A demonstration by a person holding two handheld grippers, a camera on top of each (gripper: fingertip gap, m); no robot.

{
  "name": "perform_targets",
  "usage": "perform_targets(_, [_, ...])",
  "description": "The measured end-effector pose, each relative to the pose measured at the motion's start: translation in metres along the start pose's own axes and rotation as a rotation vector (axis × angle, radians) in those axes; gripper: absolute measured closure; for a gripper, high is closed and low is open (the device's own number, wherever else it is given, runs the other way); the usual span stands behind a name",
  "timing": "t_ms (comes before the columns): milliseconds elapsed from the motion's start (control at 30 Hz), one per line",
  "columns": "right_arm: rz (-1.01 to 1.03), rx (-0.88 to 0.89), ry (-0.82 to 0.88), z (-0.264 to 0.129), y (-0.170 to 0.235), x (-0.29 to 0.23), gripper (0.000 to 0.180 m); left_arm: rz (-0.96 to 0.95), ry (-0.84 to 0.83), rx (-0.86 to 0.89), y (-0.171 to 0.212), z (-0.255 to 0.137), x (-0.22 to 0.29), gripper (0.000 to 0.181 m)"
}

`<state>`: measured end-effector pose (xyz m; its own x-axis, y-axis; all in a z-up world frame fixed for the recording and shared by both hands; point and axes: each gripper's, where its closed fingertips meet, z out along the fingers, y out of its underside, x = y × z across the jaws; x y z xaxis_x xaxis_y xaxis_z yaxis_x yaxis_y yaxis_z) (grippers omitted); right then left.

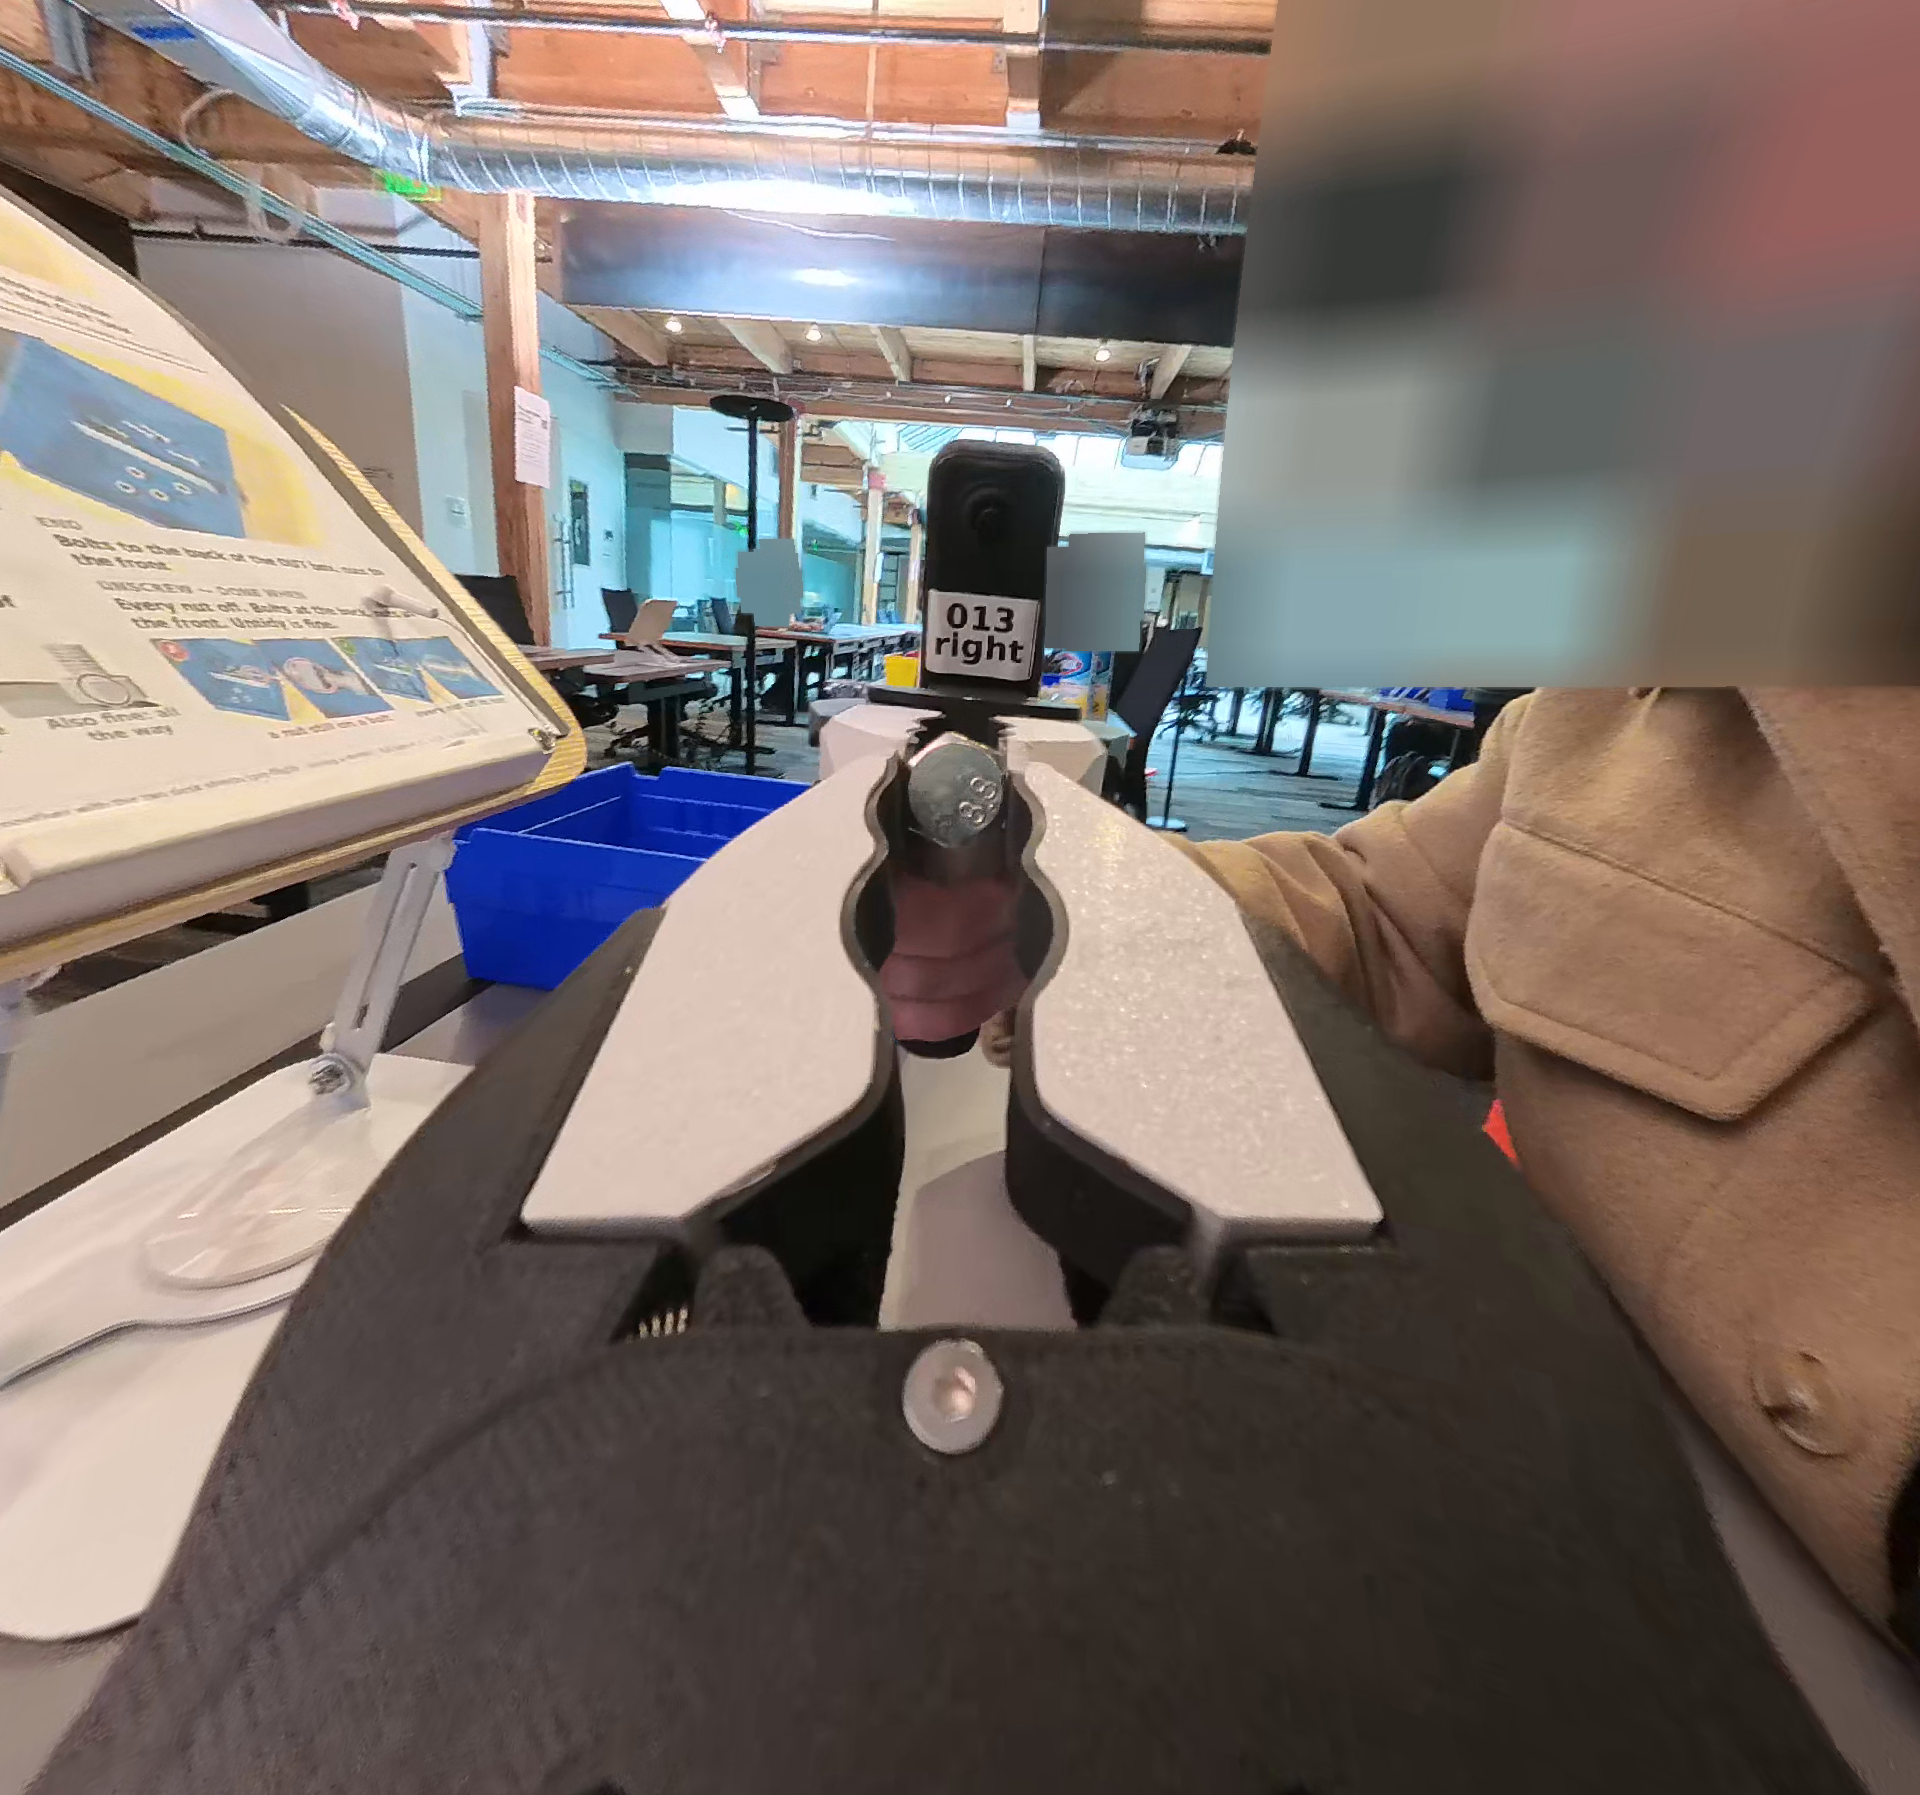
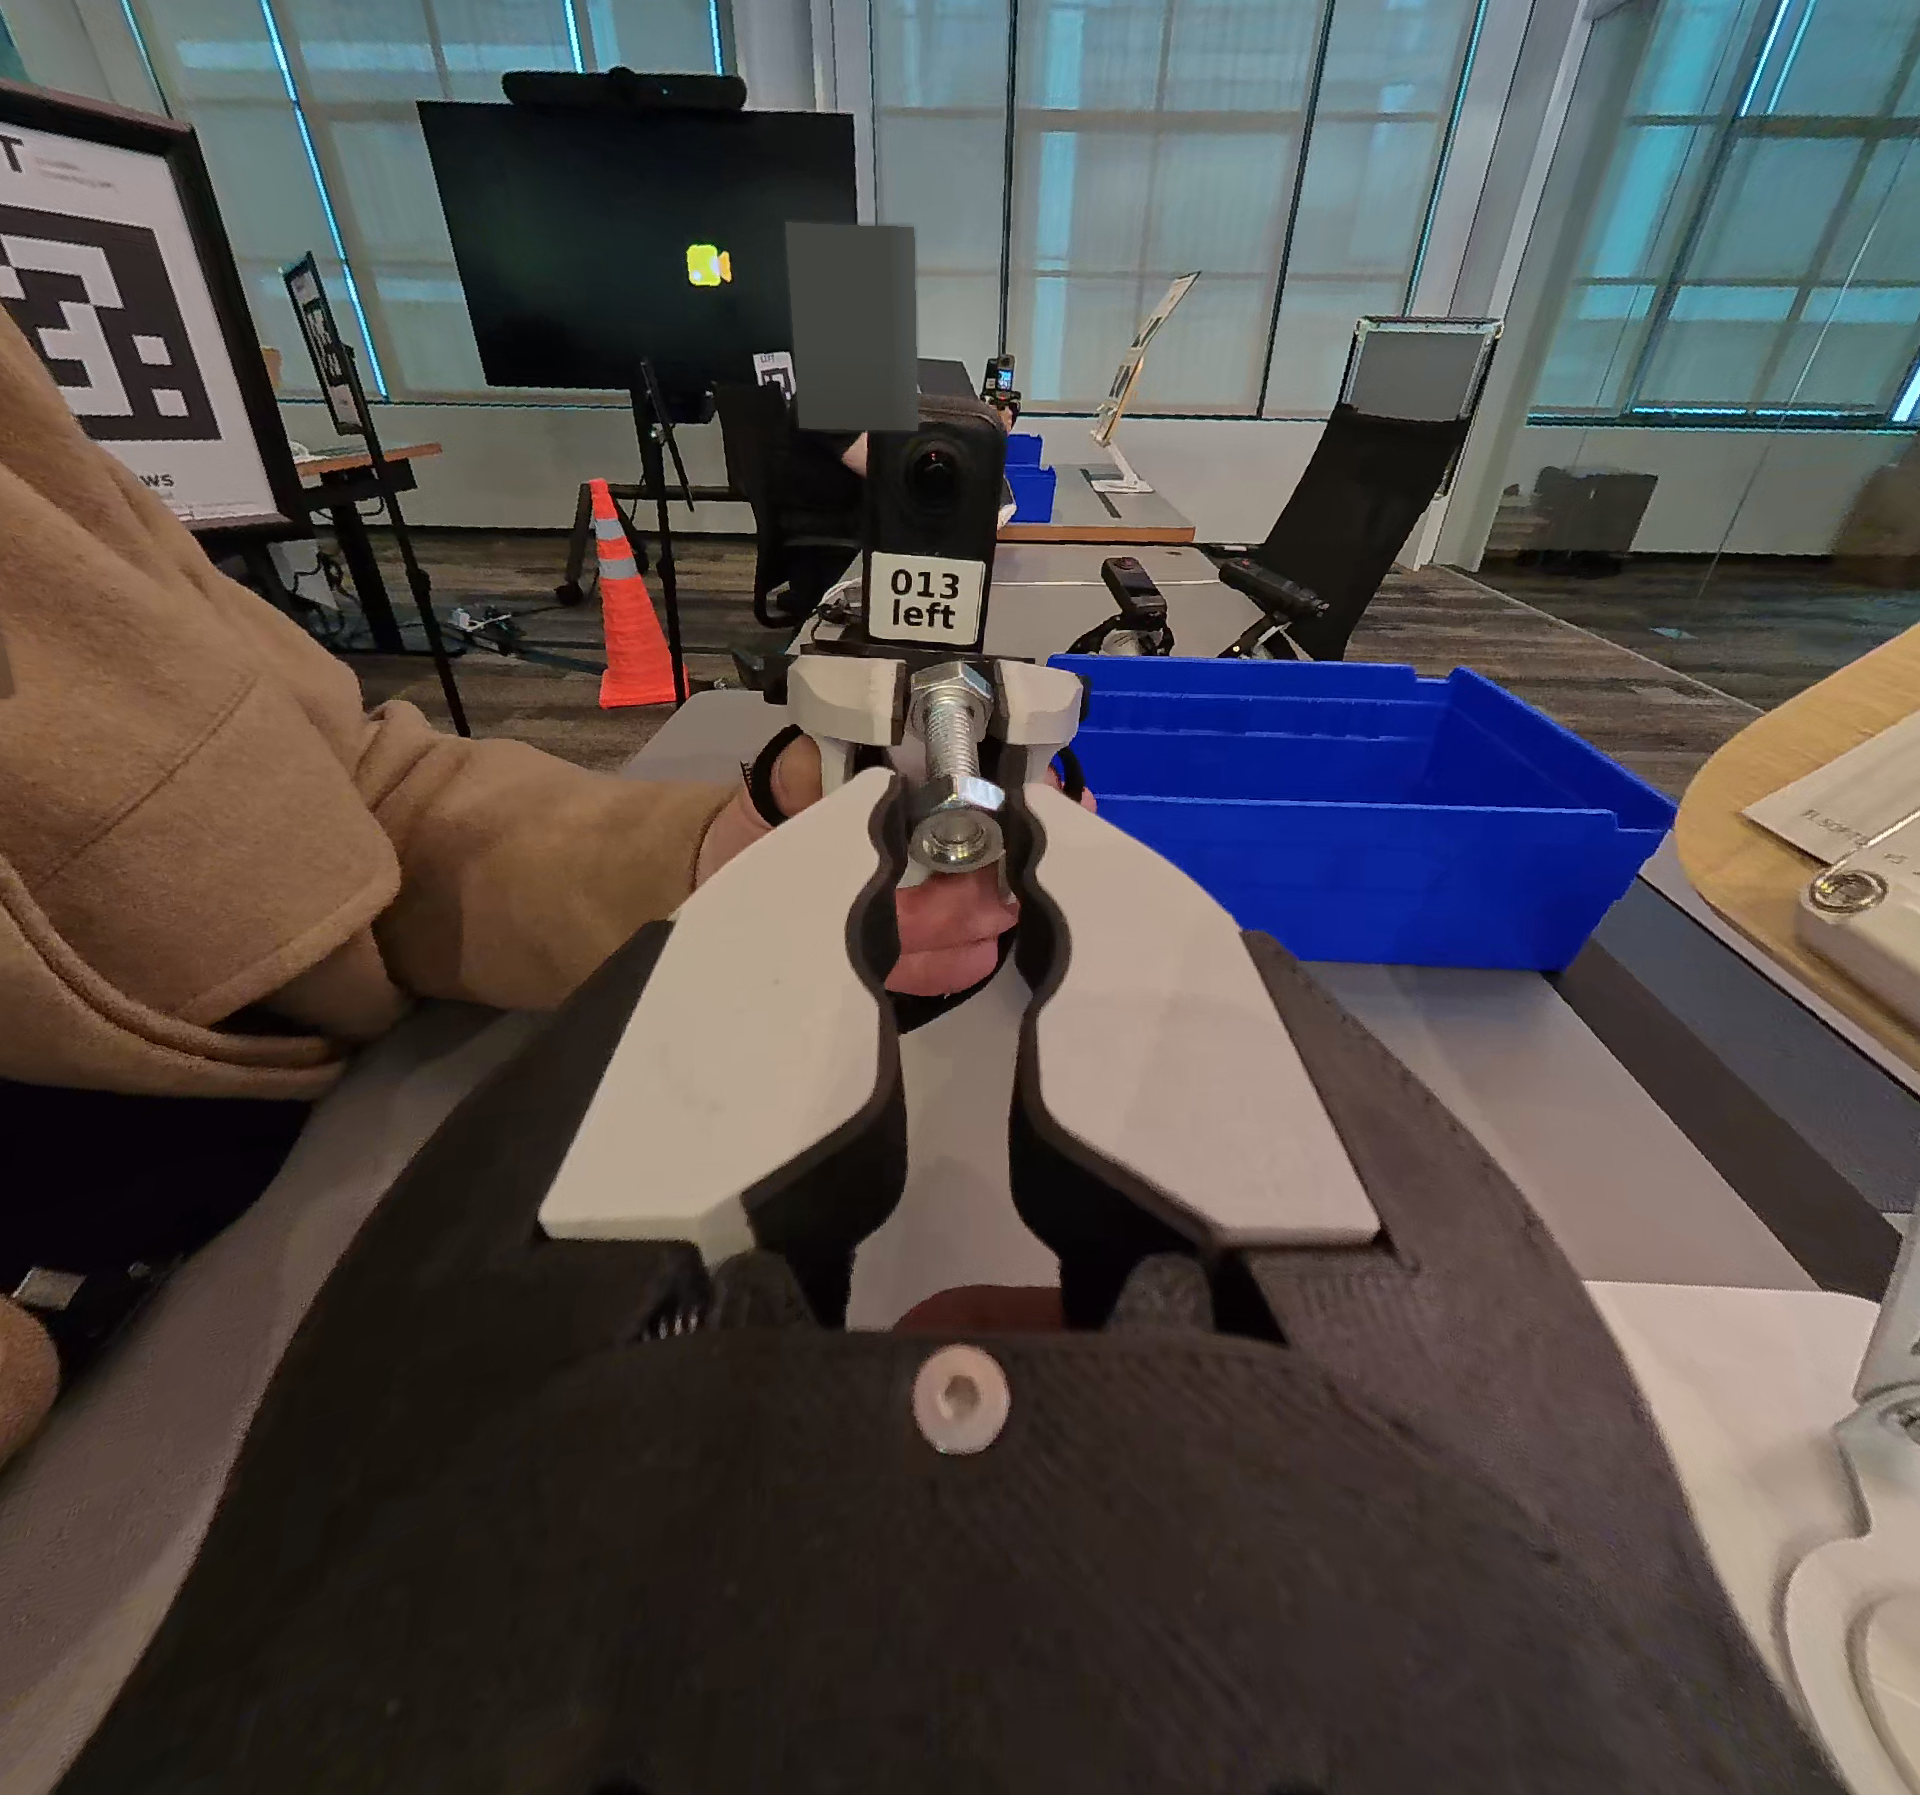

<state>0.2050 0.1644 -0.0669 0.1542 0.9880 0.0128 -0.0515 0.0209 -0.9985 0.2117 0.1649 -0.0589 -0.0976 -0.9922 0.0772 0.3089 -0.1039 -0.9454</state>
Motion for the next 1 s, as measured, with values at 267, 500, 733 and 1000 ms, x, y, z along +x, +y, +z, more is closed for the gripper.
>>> perform_targets(267, [0.029,-0.004,-0.023,-0.001,-0.002,-0.002,0.162,0.046,-0.008,-0.033,0.000,-0.002,-0.001,0.155])
perform_targets(500, [0.119,-0.013,-0.121,-0.002,0.001,-0.010,0.162,0.417,-0.074,-0.286,0.009,0.000,0.013,0.147])
perform_targets(733, [0.176,-0.042,-0.201,0.000,0.011,-0.019,0.162,0.543,-0.090,-0.379,0.014,-0.001,0.018,0.163])
perform_targets(1000, [0.149,-0.047,-0.187,0.001,0.013,-0.018,0.162,0.504,-0.091,-0.378,0.015,-0.003,0.018,0.163])
